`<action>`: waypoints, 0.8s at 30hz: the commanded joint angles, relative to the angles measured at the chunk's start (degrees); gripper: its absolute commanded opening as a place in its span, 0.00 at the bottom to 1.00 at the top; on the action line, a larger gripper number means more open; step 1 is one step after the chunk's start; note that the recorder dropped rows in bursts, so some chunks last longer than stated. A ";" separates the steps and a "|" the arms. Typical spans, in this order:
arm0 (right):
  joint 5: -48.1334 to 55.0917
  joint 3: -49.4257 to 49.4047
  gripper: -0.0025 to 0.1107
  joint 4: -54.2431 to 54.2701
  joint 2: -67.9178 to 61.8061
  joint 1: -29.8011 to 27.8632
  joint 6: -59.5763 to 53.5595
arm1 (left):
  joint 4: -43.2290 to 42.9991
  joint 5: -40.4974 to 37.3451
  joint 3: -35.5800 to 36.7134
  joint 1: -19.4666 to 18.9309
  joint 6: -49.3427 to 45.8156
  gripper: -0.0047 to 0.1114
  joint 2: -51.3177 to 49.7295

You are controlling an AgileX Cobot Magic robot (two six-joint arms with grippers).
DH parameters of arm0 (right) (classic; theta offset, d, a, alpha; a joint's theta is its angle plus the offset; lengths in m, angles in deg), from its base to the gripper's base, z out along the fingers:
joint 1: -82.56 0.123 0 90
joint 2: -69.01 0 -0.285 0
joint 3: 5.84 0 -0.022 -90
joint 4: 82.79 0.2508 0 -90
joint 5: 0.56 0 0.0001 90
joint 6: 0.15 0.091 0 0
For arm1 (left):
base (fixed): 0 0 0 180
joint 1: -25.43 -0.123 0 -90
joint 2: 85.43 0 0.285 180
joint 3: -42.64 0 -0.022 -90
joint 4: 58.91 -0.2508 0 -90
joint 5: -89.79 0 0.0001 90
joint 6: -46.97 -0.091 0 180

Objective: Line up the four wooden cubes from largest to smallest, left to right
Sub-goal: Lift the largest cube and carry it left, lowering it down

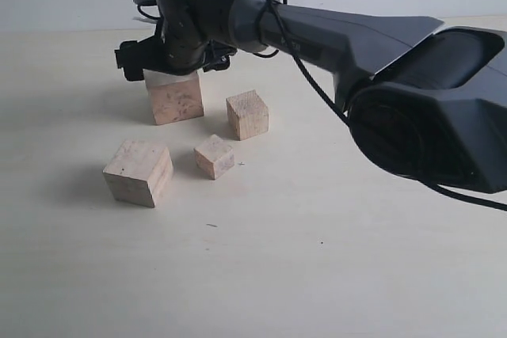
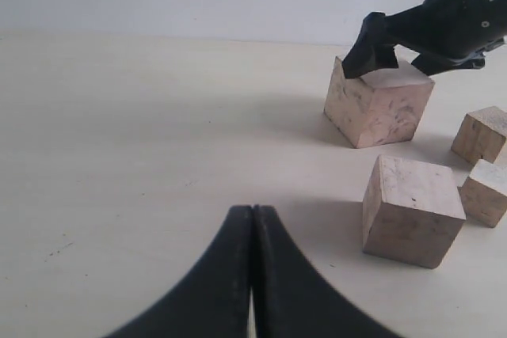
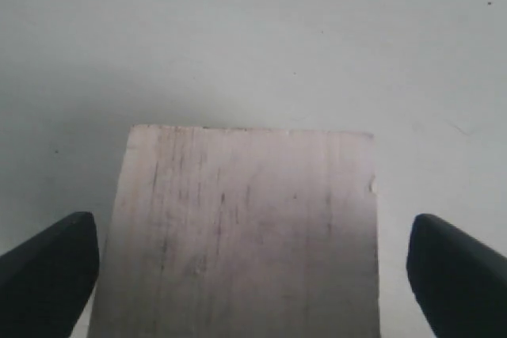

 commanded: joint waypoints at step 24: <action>15.99 -0.23 0.02 62.42 8.63 0.71 -86.79 | 0.16 0.65 0.19 0.42 -0.10 0.04 0.32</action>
